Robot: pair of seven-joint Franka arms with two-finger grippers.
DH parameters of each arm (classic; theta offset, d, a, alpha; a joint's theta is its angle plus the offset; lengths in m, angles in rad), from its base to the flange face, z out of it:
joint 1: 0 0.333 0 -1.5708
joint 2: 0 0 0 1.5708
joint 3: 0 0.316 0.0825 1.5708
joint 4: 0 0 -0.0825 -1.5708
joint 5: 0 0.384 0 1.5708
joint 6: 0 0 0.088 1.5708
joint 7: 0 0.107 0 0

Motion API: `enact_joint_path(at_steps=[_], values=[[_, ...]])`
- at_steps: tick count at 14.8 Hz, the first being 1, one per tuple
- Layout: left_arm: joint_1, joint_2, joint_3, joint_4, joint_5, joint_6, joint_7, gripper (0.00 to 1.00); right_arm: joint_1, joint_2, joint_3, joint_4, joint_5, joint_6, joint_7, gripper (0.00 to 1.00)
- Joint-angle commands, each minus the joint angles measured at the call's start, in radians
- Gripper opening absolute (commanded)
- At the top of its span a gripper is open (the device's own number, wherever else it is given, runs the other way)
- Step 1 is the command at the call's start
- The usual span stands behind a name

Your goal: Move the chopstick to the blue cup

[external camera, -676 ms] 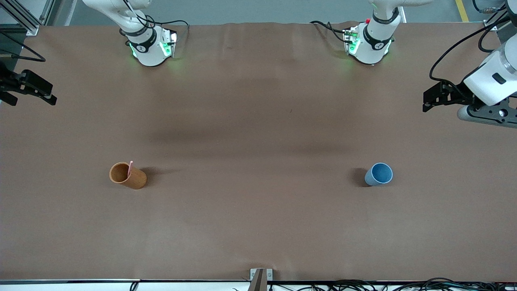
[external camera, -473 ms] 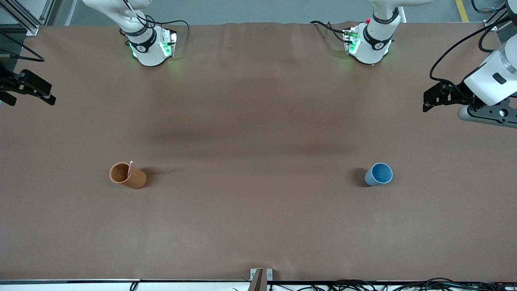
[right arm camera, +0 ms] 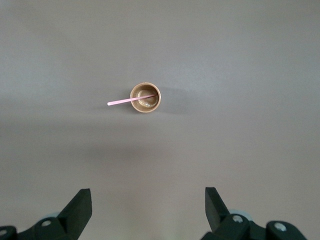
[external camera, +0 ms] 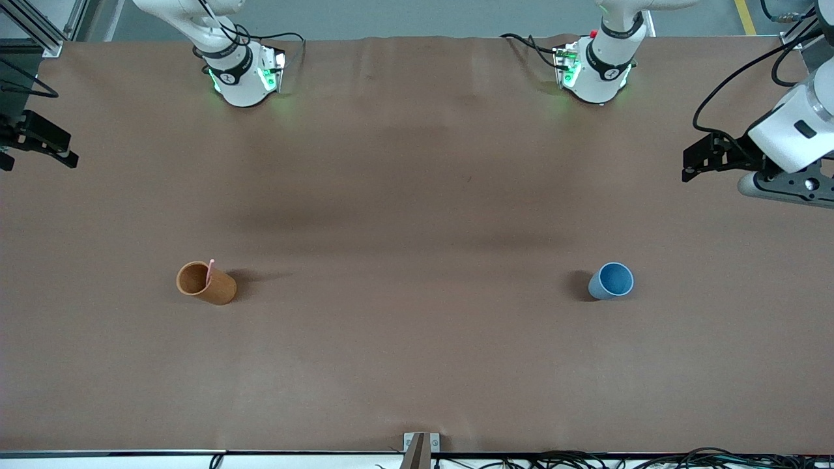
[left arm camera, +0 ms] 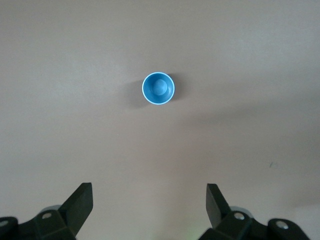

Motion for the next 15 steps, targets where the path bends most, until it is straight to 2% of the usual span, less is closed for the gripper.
enact_joint_path(at_steps=[1,5,8,11,13,15], values=[[0.003,0.095,-0.001,-0.028,0.0,0.104,0.0,1.0,-0.004,-0.005,0.0,-0.004,0.017,-0.007,-0.012,1.0],[0.022,0.235,0.0,-0.082,0.0,0.288,-0.011,1.0,-0.019,-0.005,0.048,-0.007,0.015,-0.002,0.028,1.0],[0.028,0.264,0.002,-0.222,0.001,0.5,-0.009,1.0,-0.017,-0.004,0.11,-0.053,0.001,0.049,0.177,0.97],[0.033,0.287,0.003,-0.37,0.001,0.704,-0.009,1.0,-0.017,-0.004,0.173,-0.188,-0.005,0.203,0.36,0.96],[0.037,0.31,0.003,-0.412,0.003,0.775,-0.009,1.0,-0.014,0.001,0.213,-0.295,-0.035,0.304,0.472,0.92],[0.045,0.341,0.003,-0.41,0.003,0.801,-0.009,0.87,-0.011,0.003,0.236,-0.403,-0.09,0.407,0.552,0.88]])
